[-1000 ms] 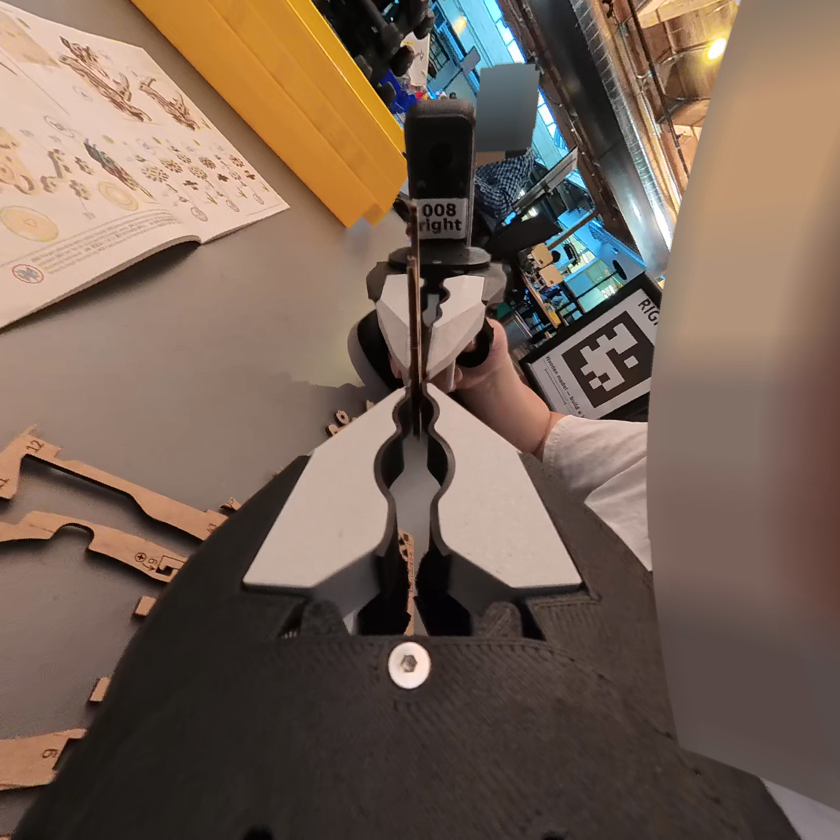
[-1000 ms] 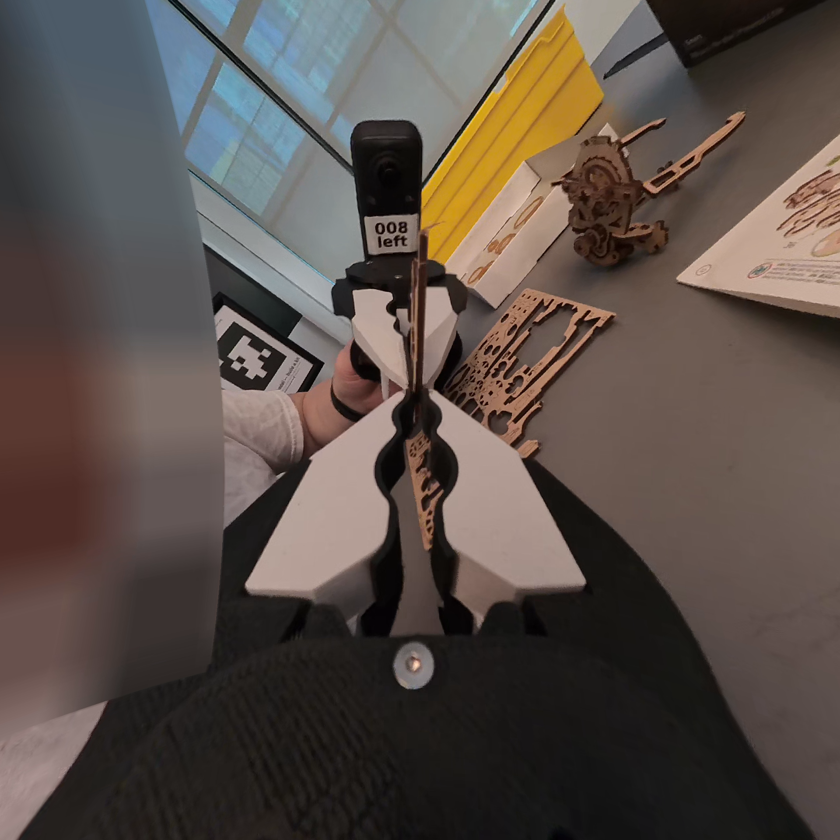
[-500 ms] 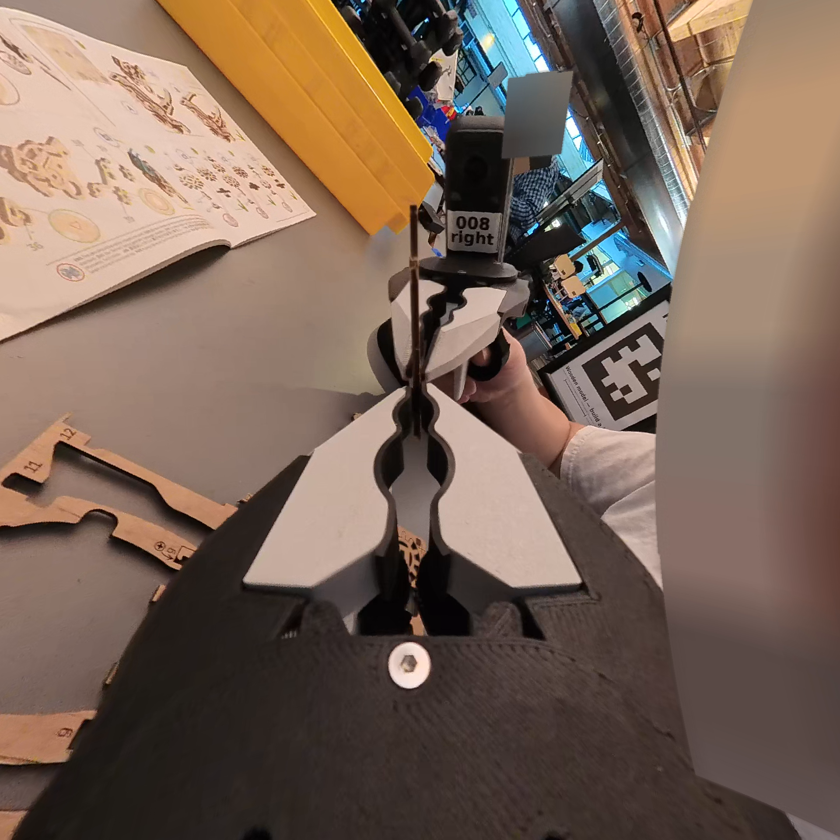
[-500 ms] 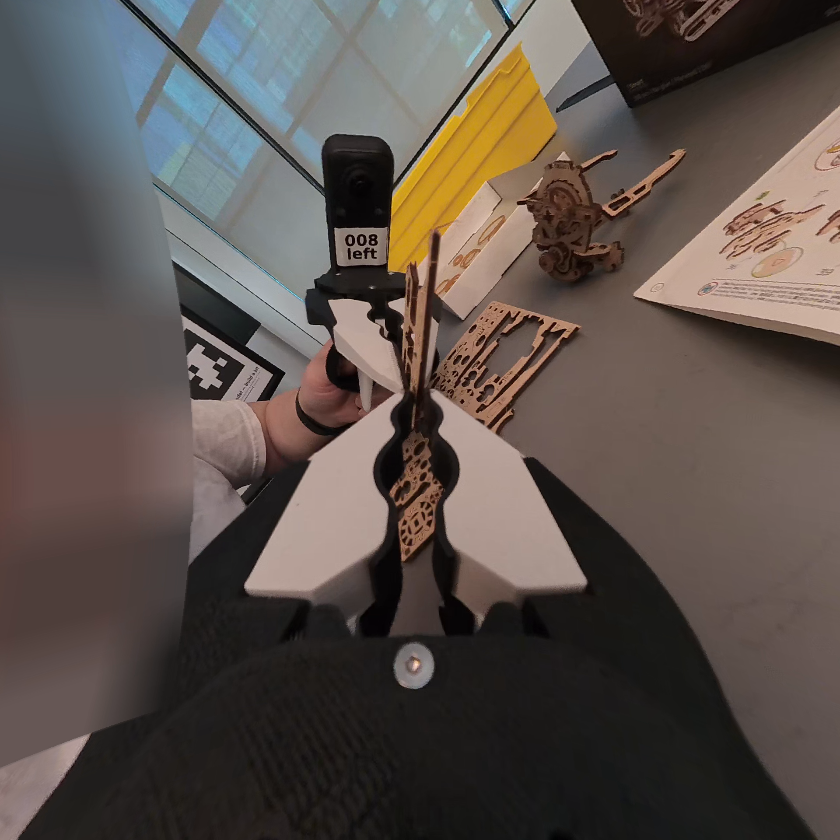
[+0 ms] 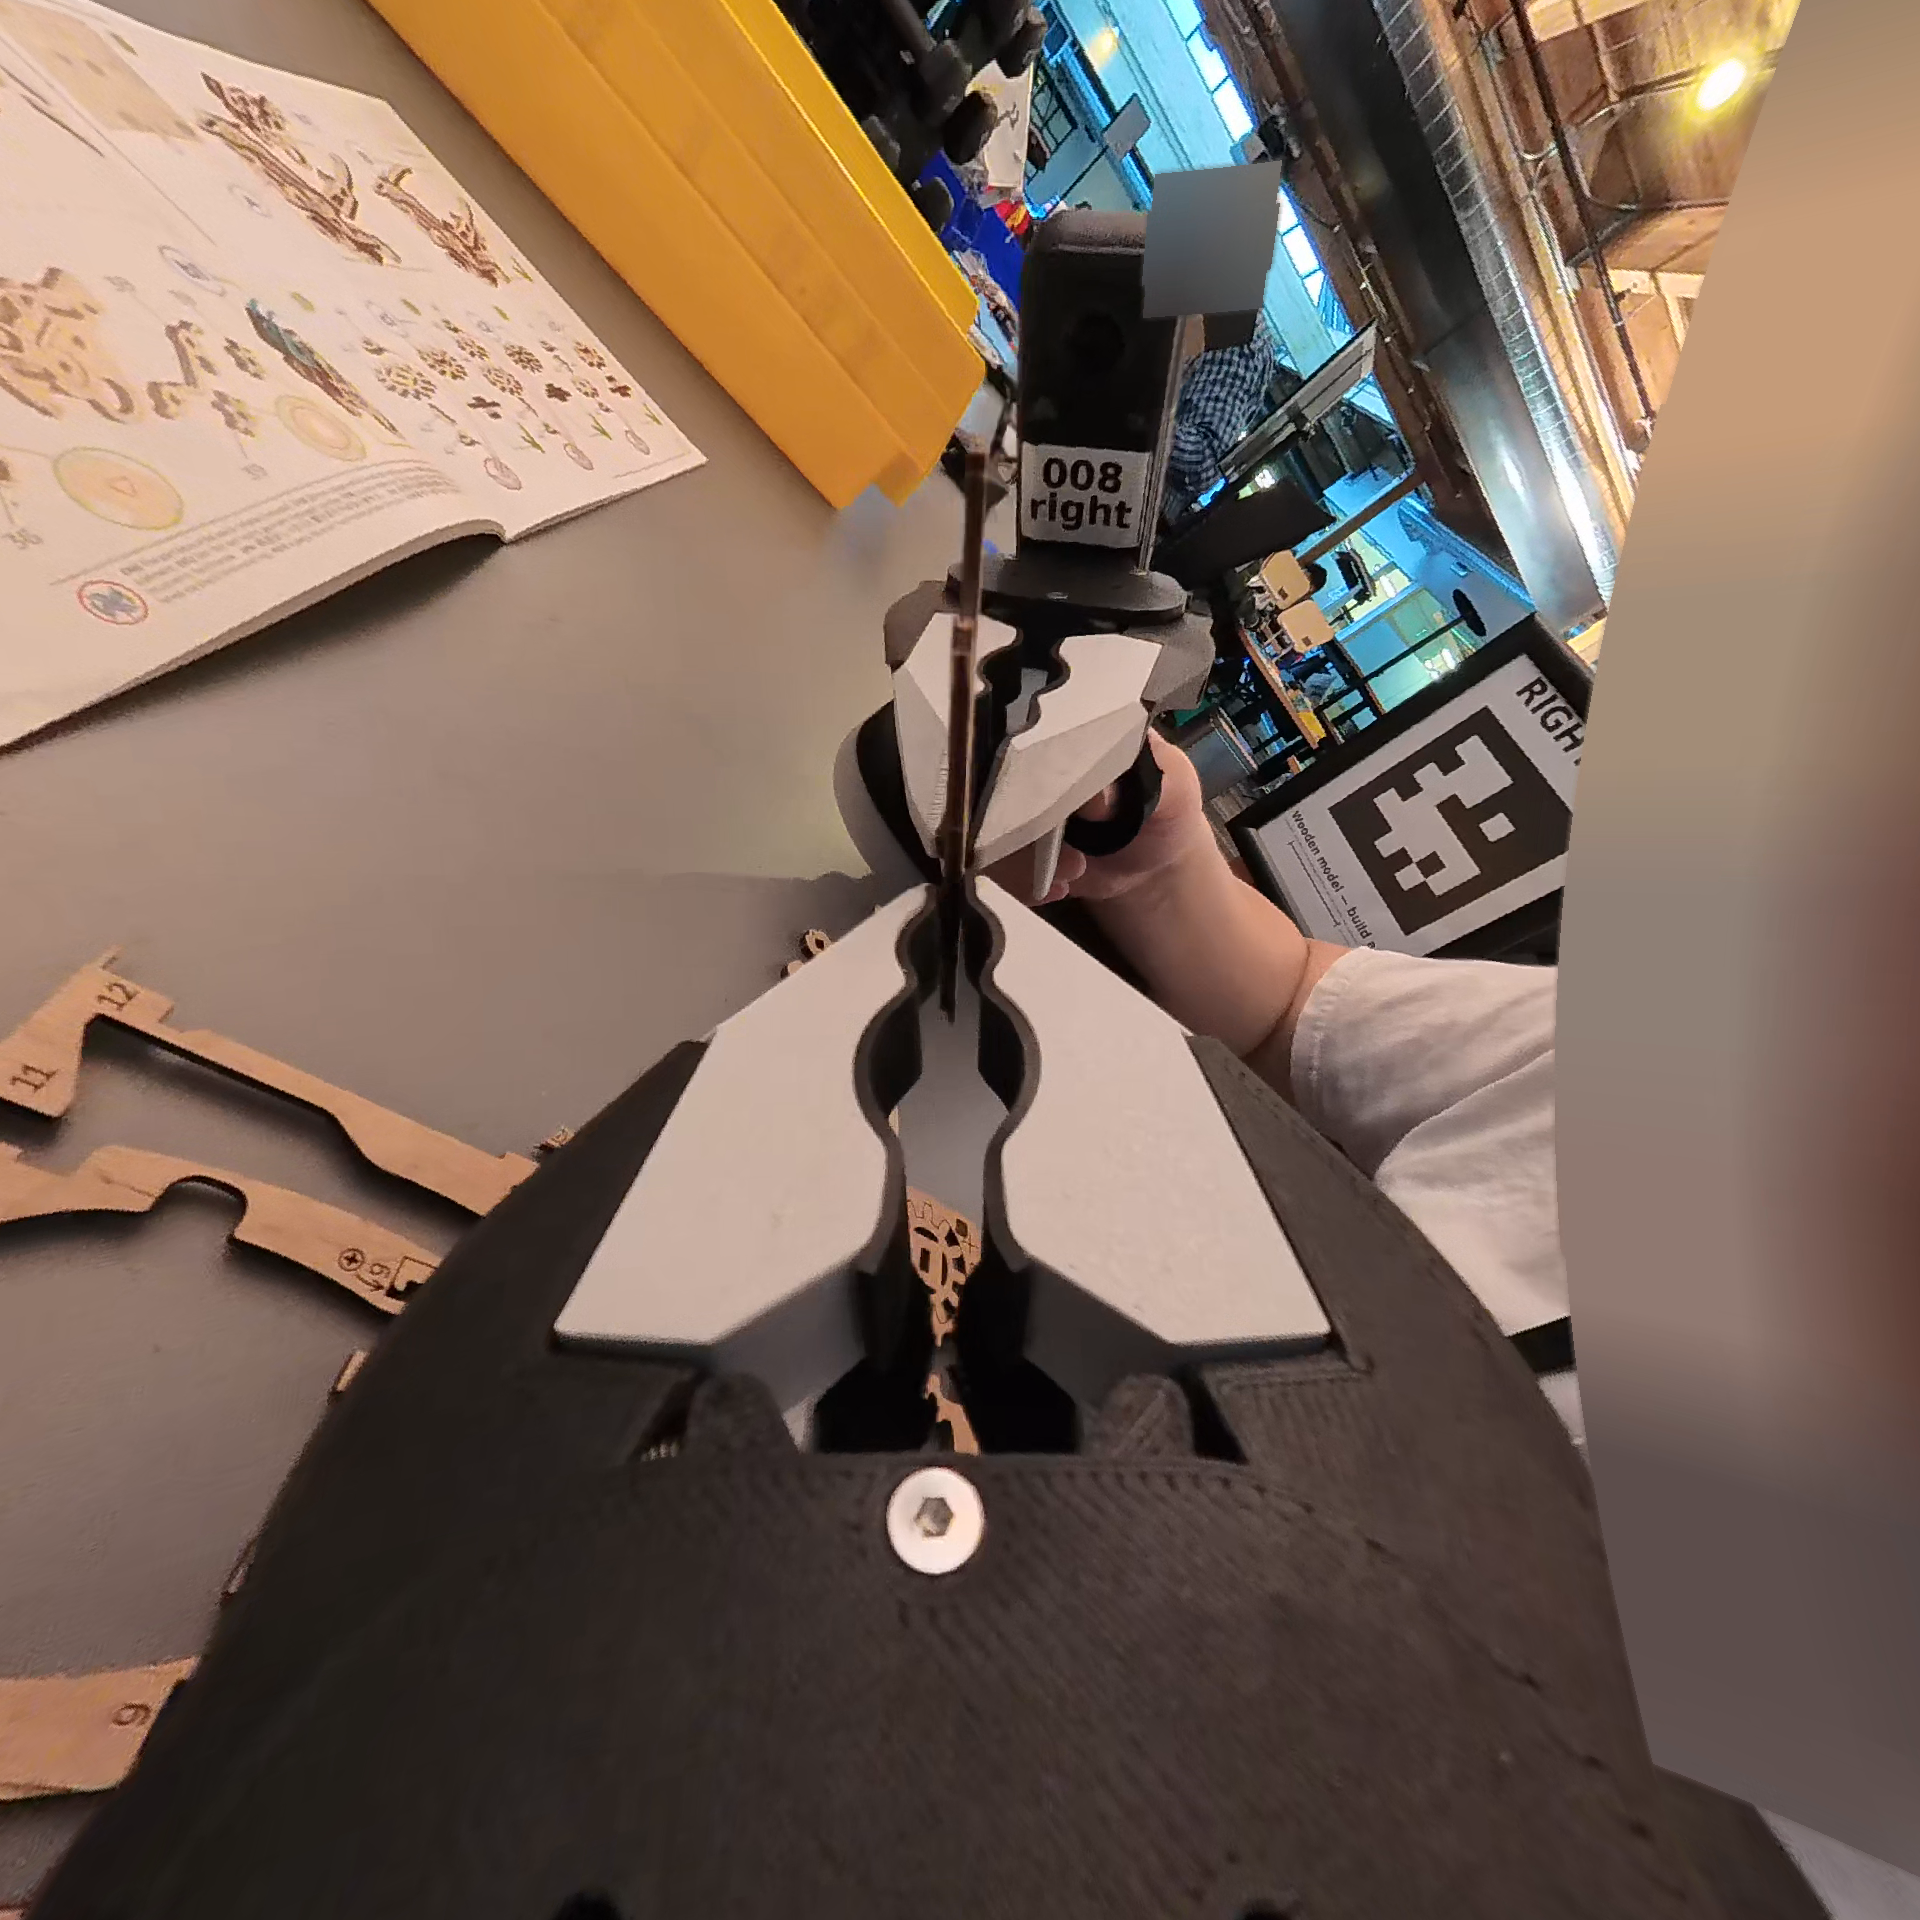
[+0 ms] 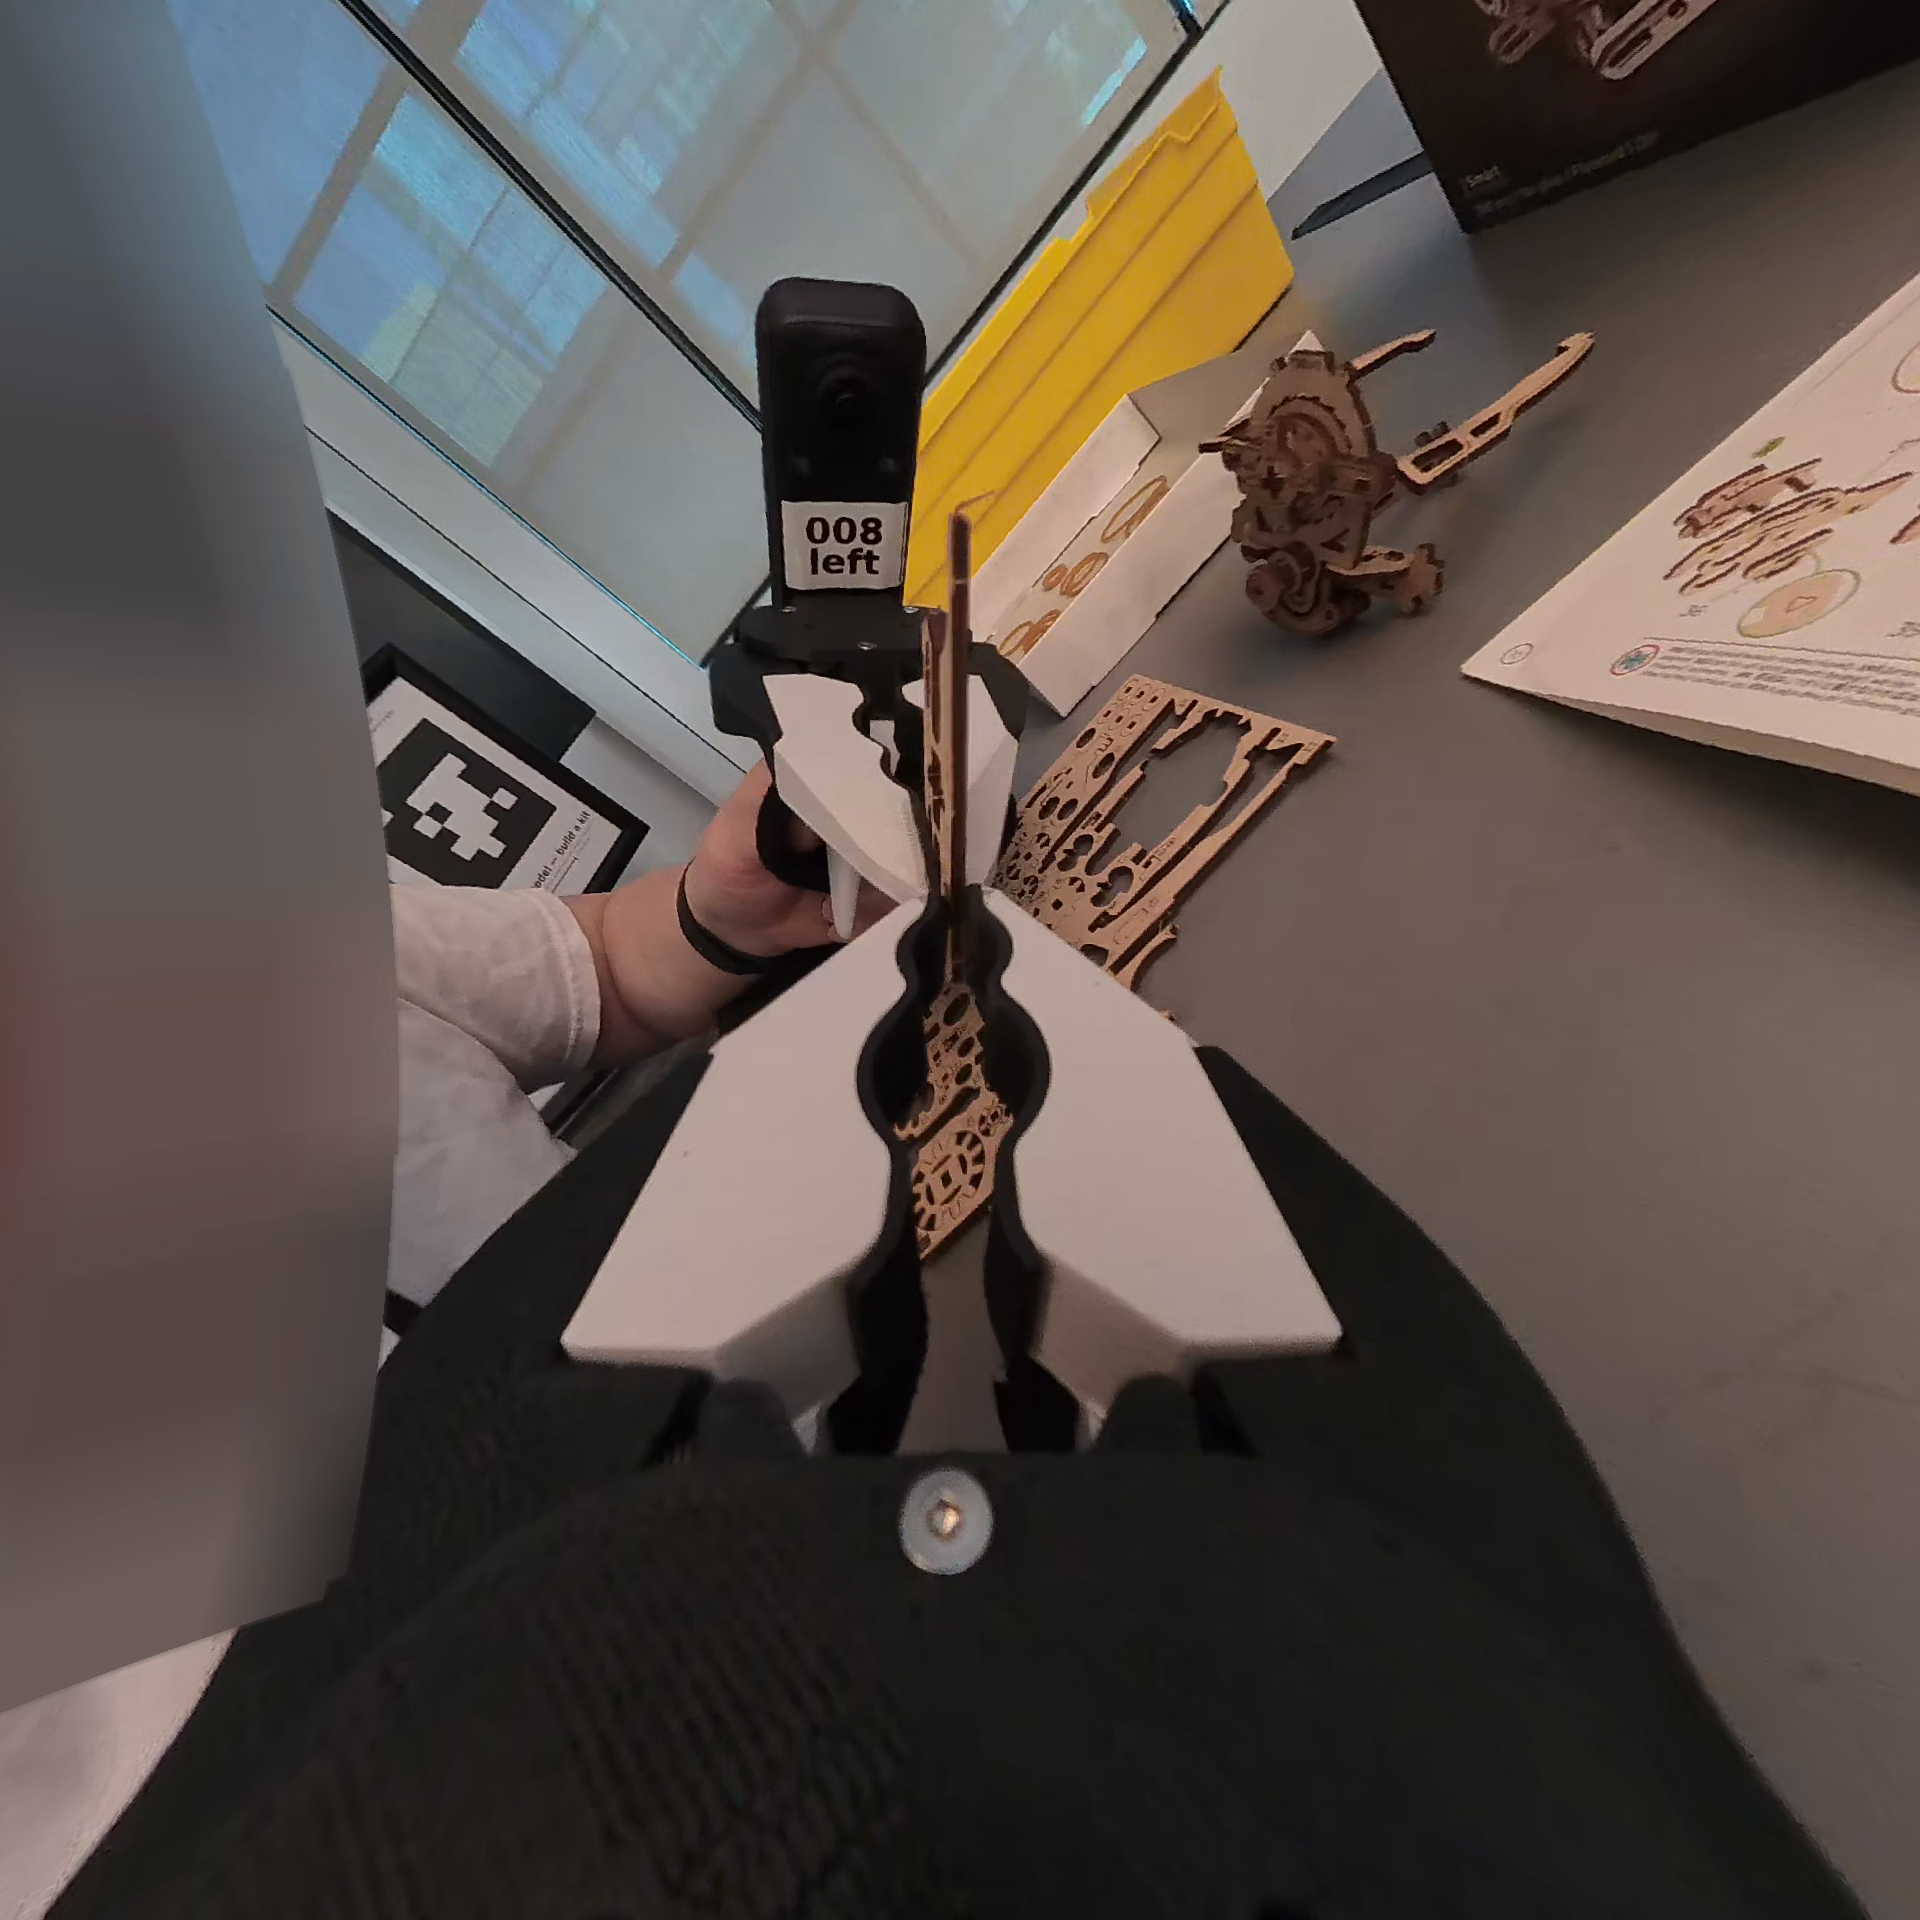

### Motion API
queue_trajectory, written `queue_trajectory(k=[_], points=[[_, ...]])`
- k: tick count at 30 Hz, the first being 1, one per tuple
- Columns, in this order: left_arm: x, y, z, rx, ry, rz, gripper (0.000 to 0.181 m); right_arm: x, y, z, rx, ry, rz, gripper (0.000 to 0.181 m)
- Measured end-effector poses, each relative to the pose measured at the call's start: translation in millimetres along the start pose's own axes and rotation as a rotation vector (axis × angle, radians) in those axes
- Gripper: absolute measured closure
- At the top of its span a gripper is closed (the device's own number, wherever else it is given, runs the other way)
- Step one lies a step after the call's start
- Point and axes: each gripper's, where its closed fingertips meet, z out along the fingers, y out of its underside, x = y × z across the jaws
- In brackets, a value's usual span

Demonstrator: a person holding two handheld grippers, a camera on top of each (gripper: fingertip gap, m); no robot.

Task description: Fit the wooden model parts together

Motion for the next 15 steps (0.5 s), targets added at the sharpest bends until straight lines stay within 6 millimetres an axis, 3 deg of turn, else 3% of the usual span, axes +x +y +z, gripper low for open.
queue_trajectory(k=[6, 15], points=[[2.5, 4.6, 0.9, -0.039, 0.008, 0.022, 0.173, -0.5, 1.9, 1.3, -0.009, -0.008, 0.003, 0.181], [6.3, 10.6, 6.6, -0.071, 0.023, 0.049, 0.181, -7.3, 5.7, 2.8, -0.013, -0.047, -0.015, 0.181]])
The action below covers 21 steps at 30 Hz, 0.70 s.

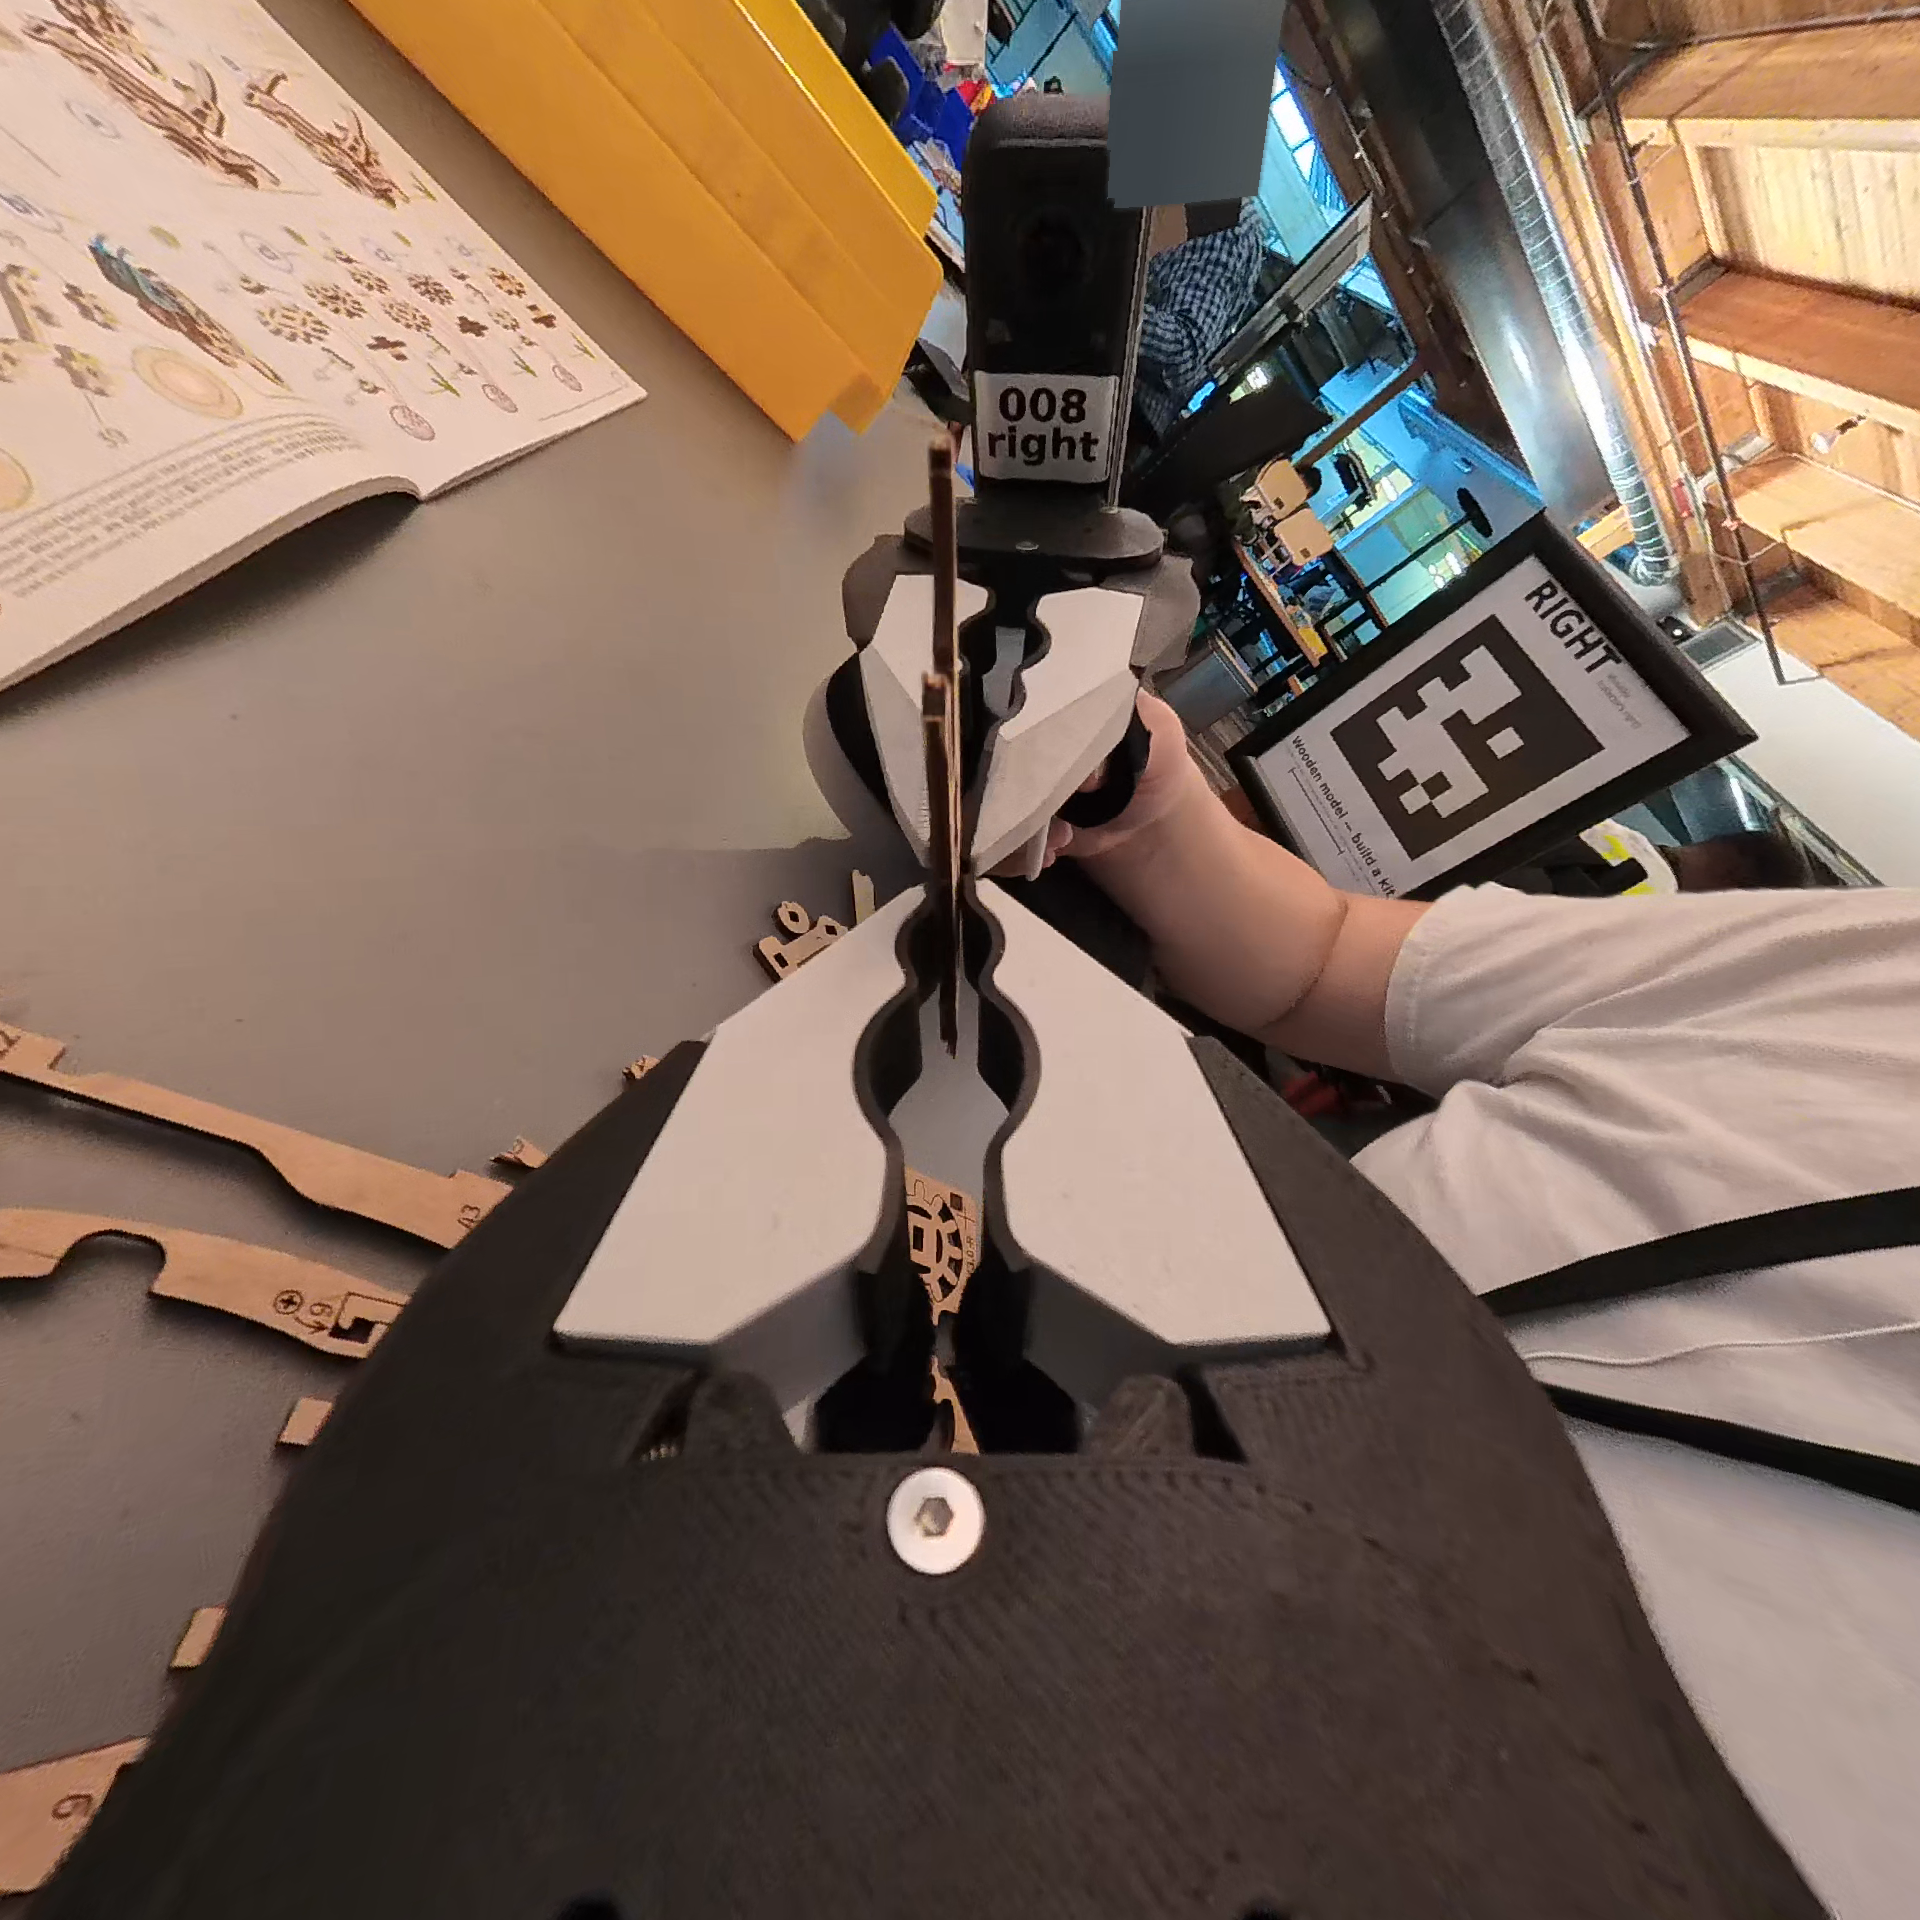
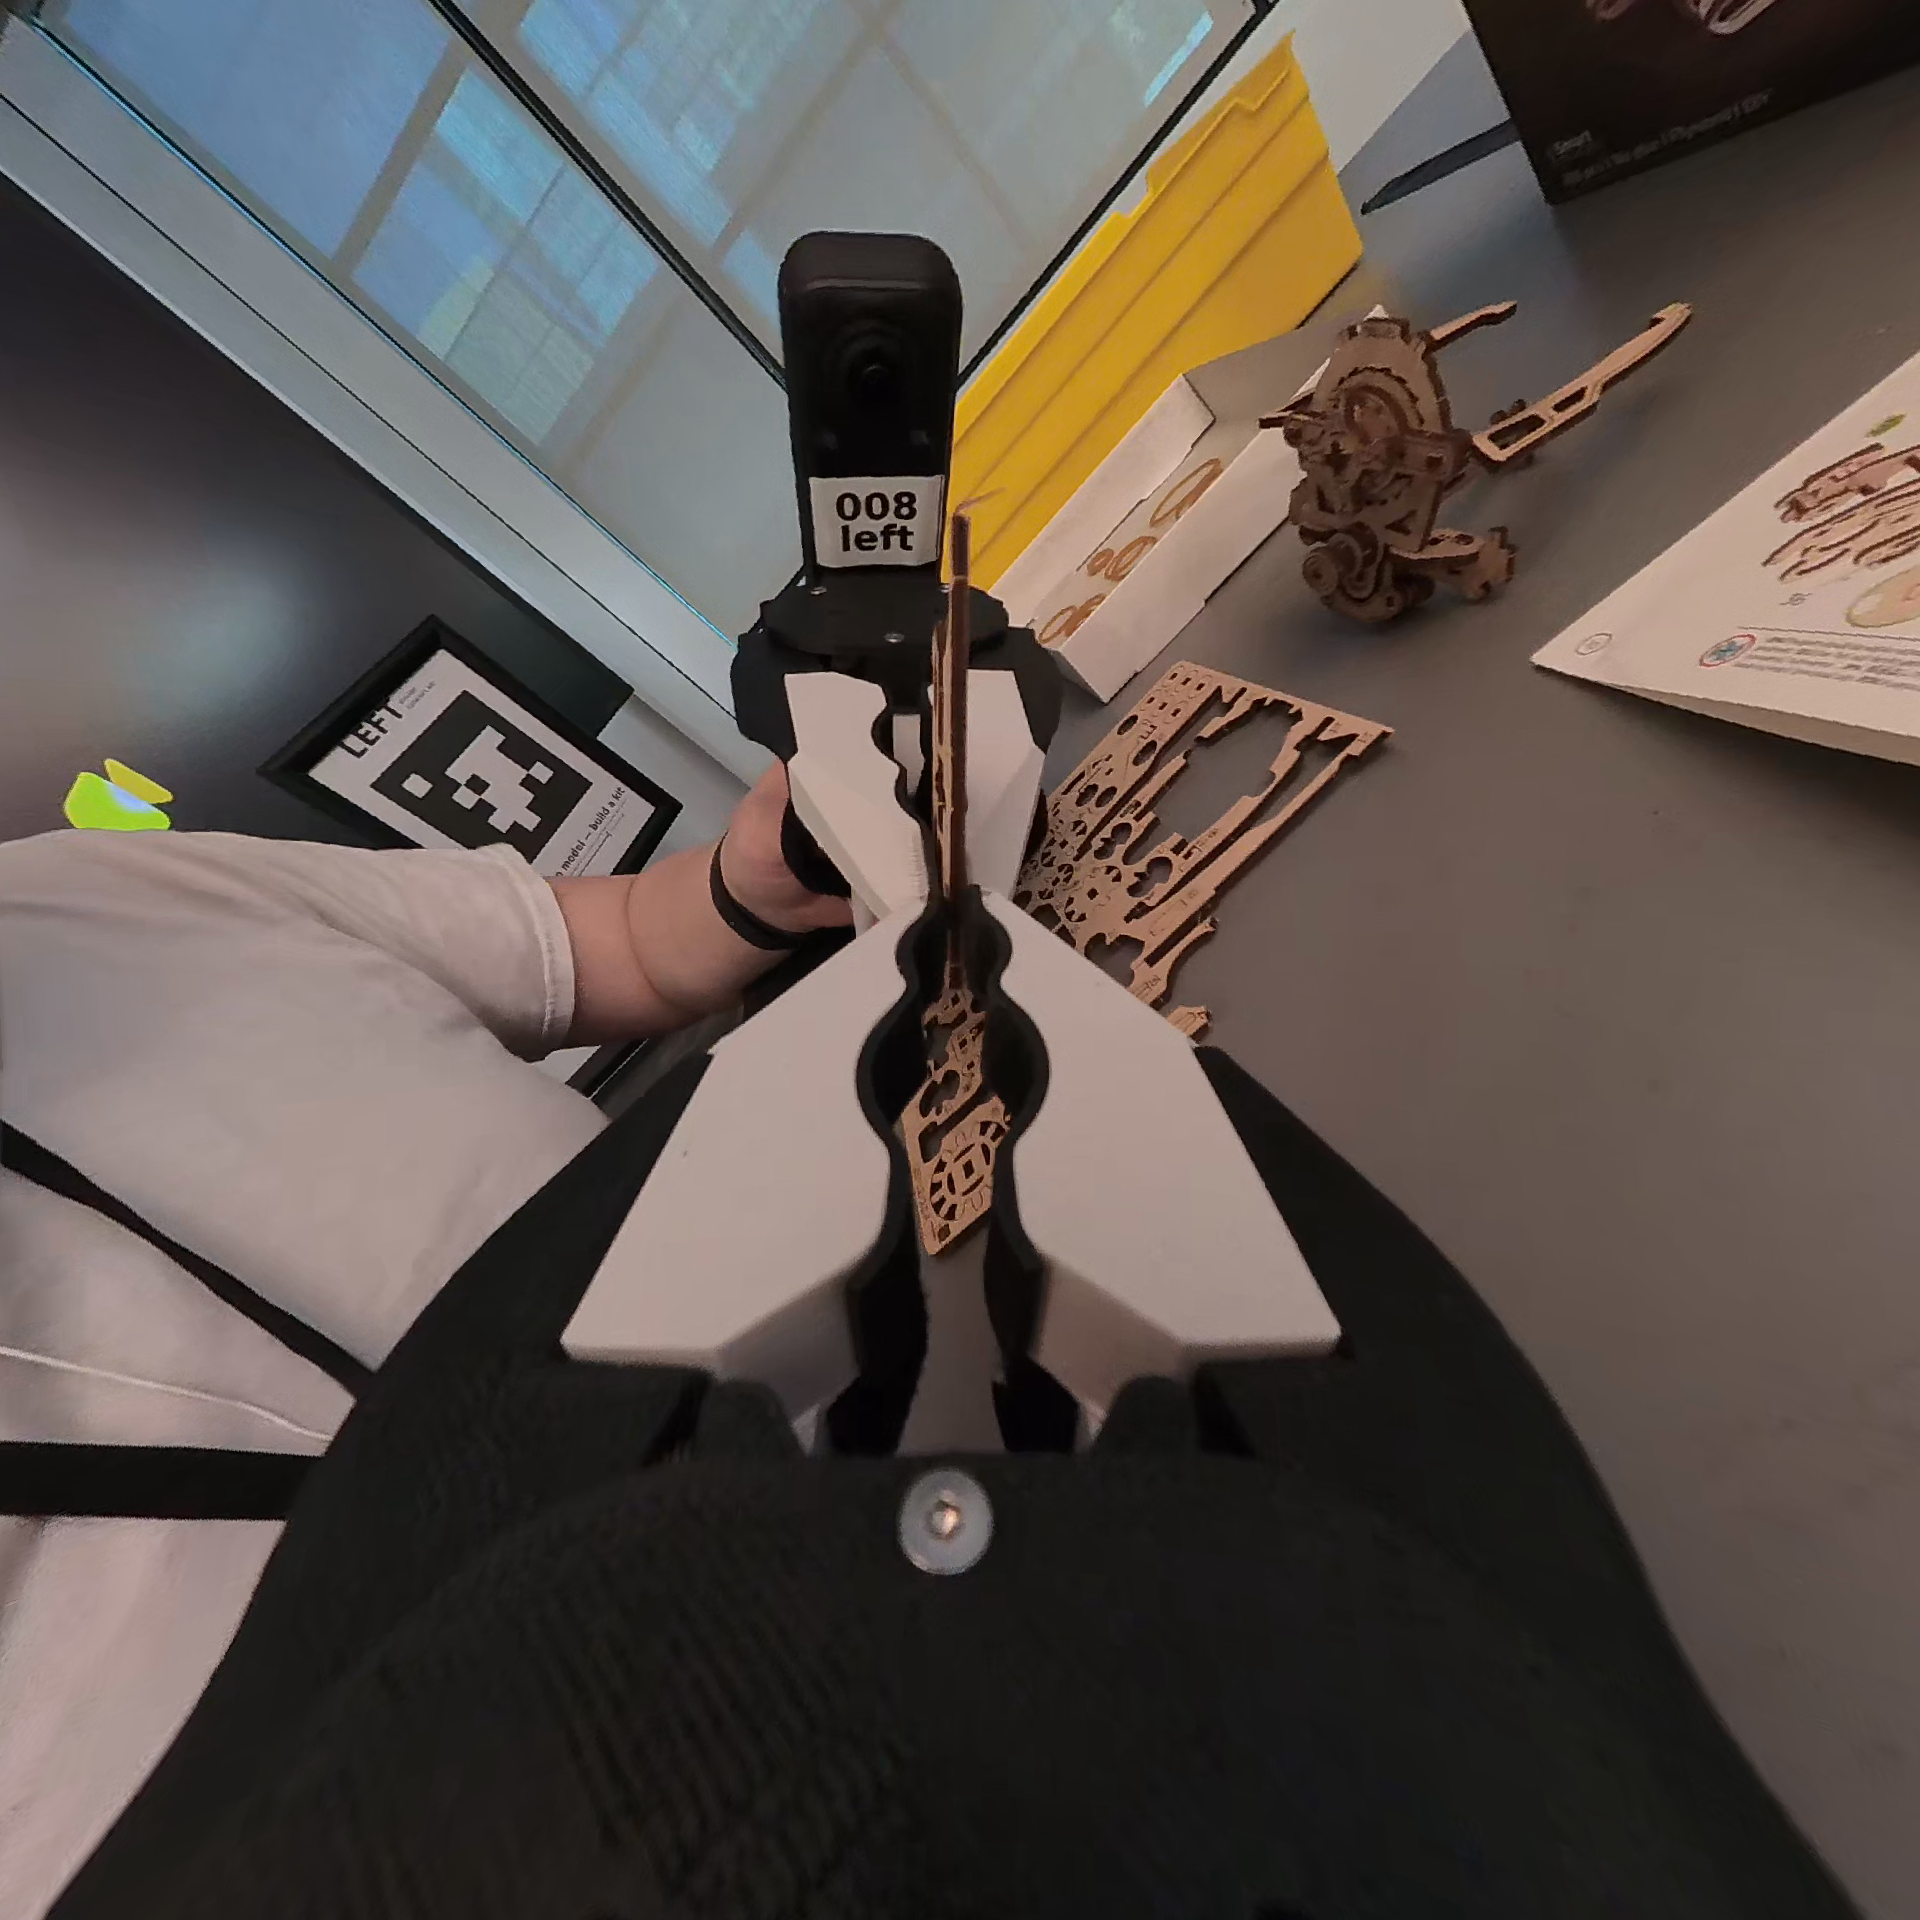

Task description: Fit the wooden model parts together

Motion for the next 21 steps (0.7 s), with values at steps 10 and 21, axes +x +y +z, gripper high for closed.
queue_trajectory(k=[10, 21], points=[[-5.5, 8.1, 0.6, -0.051, -0.020, -0.013, 0.181, 6.2, 4.4, 2.5, -0.019, 0.044, -0.014, 0.181], [-5.0, 10.0, -1.1, -0.057, -0.009, 0.006, 0.180, 4.4, 6.2, 4.2, -0.031, 0.068, -0.084, 0.181]])
